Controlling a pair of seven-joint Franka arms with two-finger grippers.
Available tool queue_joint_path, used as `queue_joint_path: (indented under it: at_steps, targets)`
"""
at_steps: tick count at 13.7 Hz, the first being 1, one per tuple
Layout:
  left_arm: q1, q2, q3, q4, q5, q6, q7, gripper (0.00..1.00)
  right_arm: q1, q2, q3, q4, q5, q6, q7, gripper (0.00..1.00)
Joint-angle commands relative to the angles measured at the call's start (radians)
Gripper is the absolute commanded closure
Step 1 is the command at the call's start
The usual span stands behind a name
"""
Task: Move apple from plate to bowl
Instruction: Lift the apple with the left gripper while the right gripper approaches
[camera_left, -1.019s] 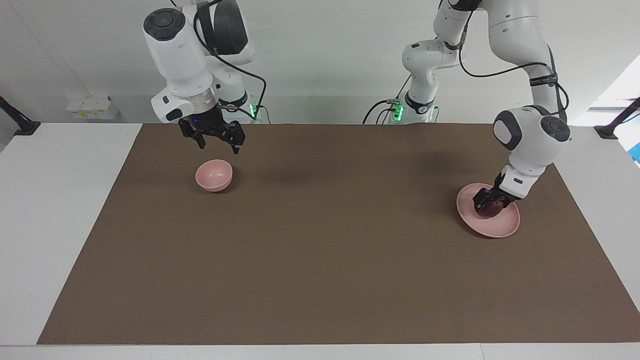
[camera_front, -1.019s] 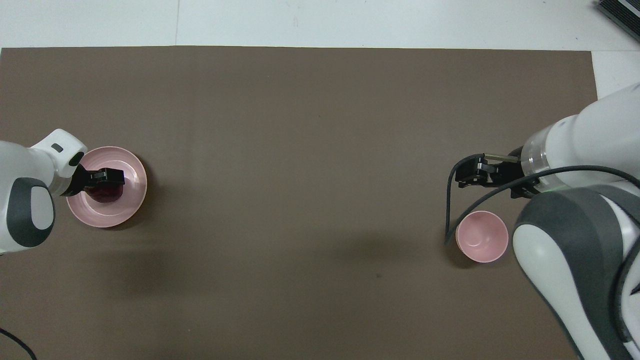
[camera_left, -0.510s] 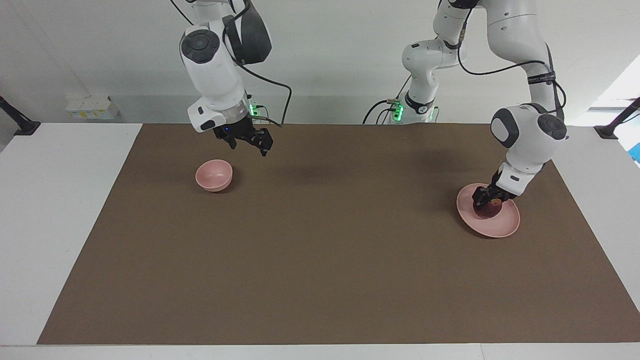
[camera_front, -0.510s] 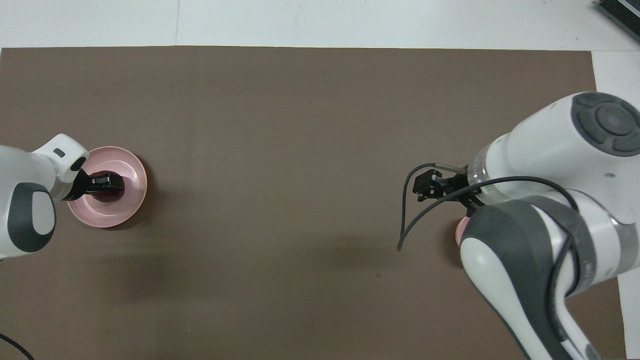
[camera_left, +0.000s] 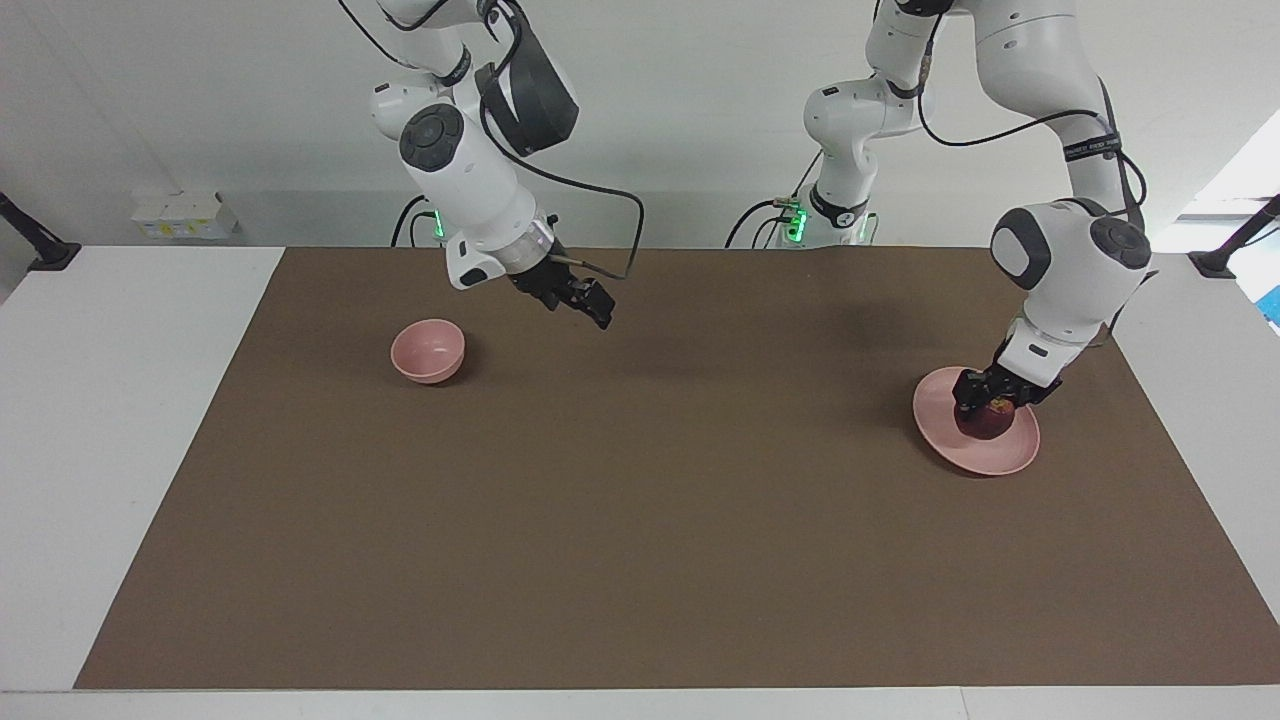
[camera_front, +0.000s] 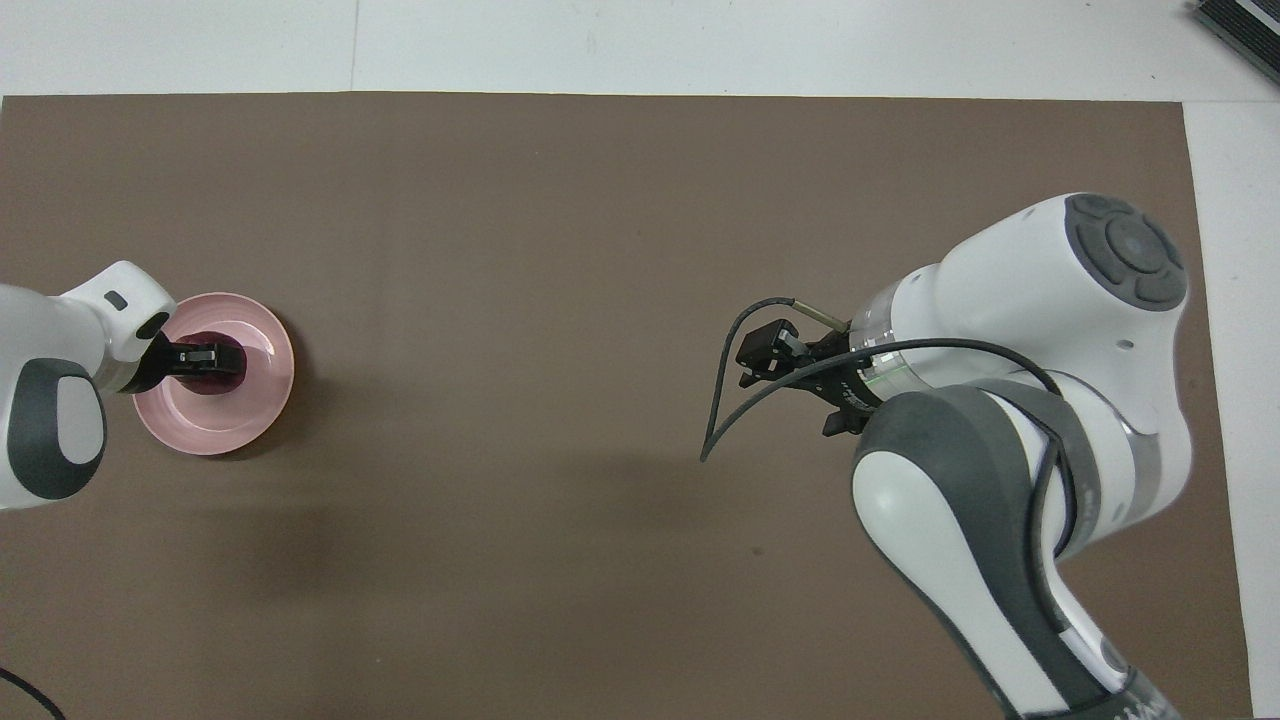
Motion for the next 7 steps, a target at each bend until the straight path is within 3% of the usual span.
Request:
queue_joint_path:
  at_steps: [1, 7]
  targets:
    - [-0.019, -0.038, -0.005, 0.109, -0.152, -0.199, 0.063, 1.00, 0.015, 0.003, -0.001, -0.002, 0.082, 0.045, 0.071, 0.00]
    - [-0.020, -0.130, -0.065, 0.123, -0.442, -0.398, 0.119, 1.00, 0.018, 0.019, -0.001, -0.007, 0.308, 0.117, 0.228, 0.00]
